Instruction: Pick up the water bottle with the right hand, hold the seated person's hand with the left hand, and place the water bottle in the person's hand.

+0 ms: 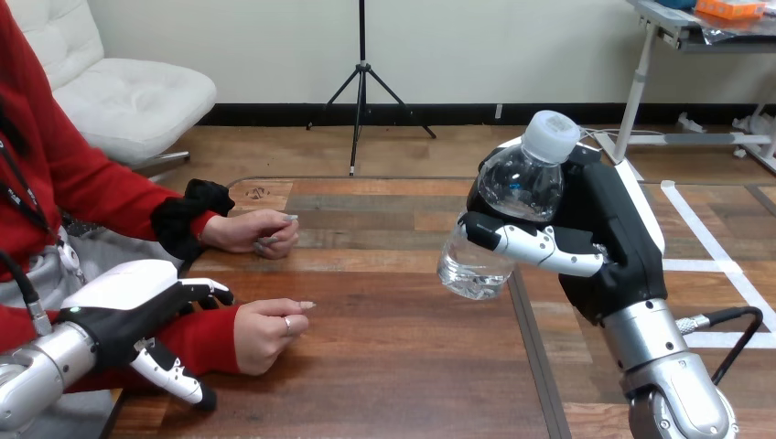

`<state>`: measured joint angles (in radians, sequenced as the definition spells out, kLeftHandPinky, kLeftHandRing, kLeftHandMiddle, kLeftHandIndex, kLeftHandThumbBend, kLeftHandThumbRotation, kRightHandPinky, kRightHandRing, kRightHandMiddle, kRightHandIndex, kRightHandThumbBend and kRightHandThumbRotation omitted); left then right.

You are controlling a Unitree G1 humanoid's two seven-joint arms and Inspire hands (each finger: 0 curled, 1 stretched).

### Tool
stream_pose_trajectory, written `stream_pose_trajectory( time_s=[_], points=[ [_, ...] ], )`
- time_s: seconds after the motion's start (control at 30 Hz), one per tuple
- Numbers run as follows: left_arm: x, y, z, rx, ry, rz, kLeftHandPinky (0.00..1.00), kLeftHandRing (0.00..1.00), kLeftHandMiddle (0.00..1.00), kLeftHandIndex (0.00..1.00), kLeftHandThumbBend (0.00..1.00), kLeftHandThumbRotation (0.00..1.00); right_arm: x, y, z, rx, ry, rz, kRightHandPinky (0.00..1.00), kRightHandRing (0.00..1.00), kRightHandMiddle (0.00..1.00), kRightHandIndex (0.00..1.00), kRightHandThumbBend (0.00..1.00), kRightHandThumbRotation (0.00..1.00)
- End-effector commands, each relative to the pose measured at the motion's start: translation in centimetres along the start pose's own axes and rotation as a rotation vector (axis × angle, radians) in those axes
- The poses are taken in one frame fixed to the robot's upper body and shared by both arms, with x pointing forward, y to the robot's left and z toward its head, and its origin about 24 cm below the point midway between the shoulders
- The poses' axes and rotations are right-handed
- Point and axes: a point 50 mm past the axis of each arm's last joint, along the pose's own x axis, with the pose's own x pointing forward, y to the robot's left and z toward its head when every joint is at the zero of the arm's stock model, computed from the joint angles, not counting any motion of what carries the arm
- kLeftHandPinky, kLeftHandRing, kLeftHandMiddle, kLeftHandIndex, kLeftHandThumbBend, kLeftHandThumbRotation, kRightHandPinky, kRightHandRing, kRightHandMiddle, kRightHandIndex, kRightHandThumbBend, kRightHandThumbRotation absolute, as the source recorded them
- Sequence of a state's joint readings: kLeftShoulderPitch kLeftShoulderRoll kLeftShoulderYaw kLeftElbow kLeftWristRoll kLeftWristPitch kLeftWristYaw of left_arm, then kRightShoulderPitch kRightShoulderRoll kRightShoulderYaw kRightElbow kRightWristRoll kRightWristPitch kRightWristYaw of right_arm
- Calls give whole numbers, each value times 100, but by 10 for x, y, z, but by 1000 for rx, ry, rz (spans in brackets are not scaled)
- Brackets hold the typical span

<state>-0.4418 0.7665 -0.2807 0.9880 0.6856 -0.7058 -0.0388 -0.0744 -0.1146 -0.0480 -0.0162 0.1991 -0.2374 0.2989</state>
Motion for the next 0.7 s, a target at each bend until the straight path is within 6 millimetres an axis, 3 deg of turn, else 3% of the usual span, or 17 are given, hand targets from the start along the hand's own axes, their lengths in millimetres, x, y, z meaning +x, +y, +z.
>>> stream_pose_trajectory(
  time_s=[0.0, 0.67],
  points=[
    [14, 20, 9, 40, -24, 70, 66, 74, 78, 80, 100, 26, 11, 1, 27, -14, -126, 13, 30, 36, 44, 46, 86, 0],
    [23, 18, 15, 106, 2, 49, 65, 71, 75, 78, 100, 17, 11, 1, 36, 14, -170, 13, 29, 35, 44, 46, 86, 0]
  ],
)
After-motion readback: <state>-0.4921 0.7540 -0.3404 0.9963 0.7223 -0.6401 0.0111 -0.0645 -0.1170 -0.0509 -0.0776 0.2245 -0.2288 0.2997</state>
